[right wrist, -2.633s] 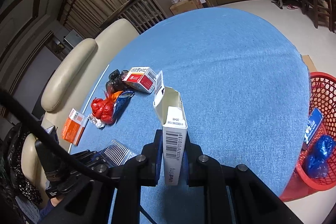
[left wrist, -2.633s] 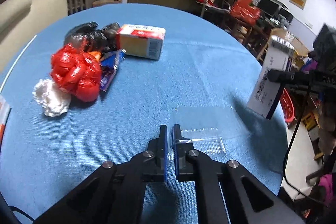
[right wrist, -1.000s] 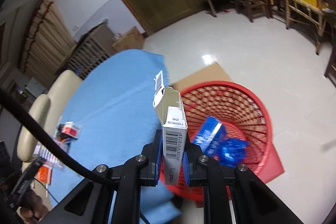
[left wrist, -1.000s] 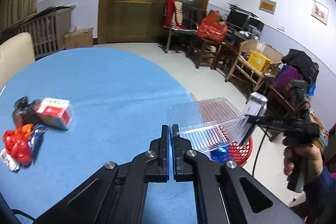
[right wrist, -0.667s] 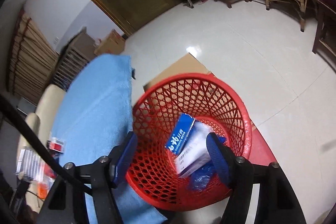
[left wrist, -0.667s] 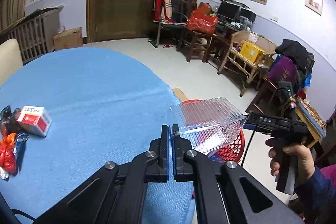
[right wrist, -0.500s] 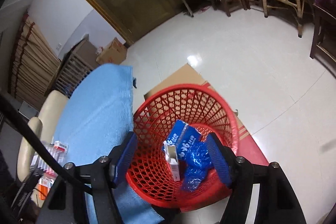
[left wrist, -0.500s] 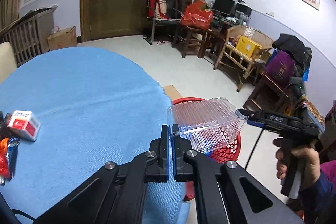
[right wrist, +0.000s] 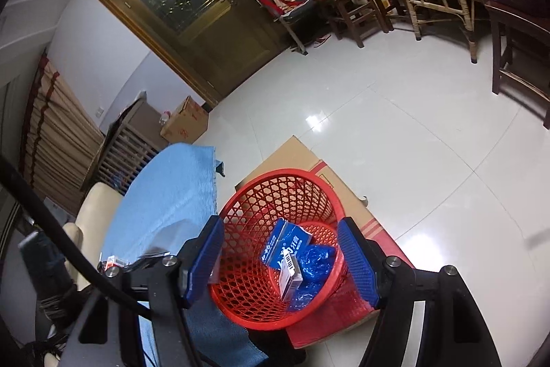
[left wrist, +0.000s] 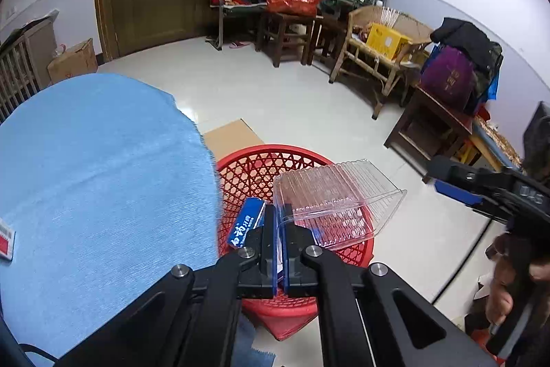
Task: Collect trash
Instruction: 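Release the clear plastic tray into the red basket with the left tool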
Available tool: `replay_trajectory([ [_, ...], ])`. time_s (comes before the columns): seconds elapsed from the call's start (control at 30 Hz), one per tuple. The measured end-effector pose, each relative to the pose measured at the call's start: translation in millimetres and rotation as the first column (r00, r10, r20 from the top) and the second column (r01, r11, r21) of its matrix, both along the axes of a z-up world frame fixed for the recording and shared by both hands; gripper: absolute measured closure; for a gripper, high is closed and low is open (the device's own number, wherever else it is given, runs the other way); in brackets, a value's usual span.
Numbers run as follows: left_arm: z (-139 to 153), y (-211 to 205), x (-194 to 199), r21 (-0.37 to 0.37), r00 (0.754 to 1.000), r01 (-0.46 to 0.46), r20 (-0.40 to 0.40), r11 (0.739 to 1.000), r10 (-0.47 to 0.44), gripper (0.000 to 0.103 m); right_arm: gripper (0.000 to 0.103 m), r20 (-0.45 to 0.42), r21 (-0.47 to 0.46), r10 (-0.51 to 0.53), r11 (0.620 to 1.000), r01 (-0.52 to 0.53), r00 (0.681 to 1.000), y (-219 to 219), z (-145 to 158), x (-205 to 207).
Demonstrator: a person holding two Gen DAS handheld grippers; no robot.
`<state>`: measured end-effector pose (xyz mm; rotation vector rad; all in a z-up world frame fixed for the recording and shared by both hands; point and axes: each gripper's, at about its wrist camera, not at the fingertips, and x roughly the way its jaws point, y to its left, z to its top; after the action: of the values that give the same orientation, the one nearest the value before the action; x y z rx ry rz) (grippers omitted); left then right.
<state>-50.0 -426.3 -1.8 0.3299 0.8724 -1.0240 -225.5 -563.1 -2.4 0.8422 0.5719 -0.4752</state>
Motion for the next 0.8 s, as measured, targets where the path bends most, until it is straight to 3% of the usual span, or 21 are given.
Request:
replay_trajectory([
  [0.17,-12.3,-19.2,4.0,0.062,1.0,-0.012,0.001,0.998,0.012,0.099,0.03,0.018,0.004,-0.005,1.0,0.005,1.0,-2.3,3.9,-3.8],
  [0.2,-15.6,-24.4,6.2,0.09,1.0,-0.021,0.001,0.996,0.021,0.081,0.03,0.021,0.002,-0.004,1.0,0.004,1.0,-1.6,4.4,-3.4],
  [0.23,-16.8,-26.8,7.4,0.103,1.0,-0.028,0.003,0.994,0.028,0.044,0.03,0.024,0.001,-0.002,1.0,0.002,1.0,-0.7,5.7,-2.8],
  [0.27,-16.6,-27.7,9.2,0.115,0.999,-0.045,0.011,0.992,0.044,0.027,0.03,0.027,0.002,-0.001,1.0,0.001,1.0,-0.6,6.0,-2.8],
  [0.3,-12.0,-23.1,10.2,0.098,0.997,-0.074,0.039,0.992,0.071,0.018,0.03,0.032,0.002,-0.002,1.0,0.002,1.0,0.4,7.3,-2.8],
  [0.37,-1.8,-9.0,12.3,0.052,0.996,-0.083,0.041,0.995,0.081,0.018,0.03,0.036,0.0,0.001,1.0,-0.001,0.999,1.8,8.7,-3.0],
  [0.6,17.8,60.8,21.0,0.002,0.984,-0.159,0.082,0.987,0.158,0.018,0.03,0.024,0.005,0.042,0.999,-0.042,0.999,15.8,5.5,9.5],
  [0.8,17.4,142.5,40.0,-0.011,0.95,-0.308,0.056,0.951,0.309,0.018,0.03,0.008,0.012,0.13,0.991,-0.13,0.992,46.3,1.0,34.4],
])
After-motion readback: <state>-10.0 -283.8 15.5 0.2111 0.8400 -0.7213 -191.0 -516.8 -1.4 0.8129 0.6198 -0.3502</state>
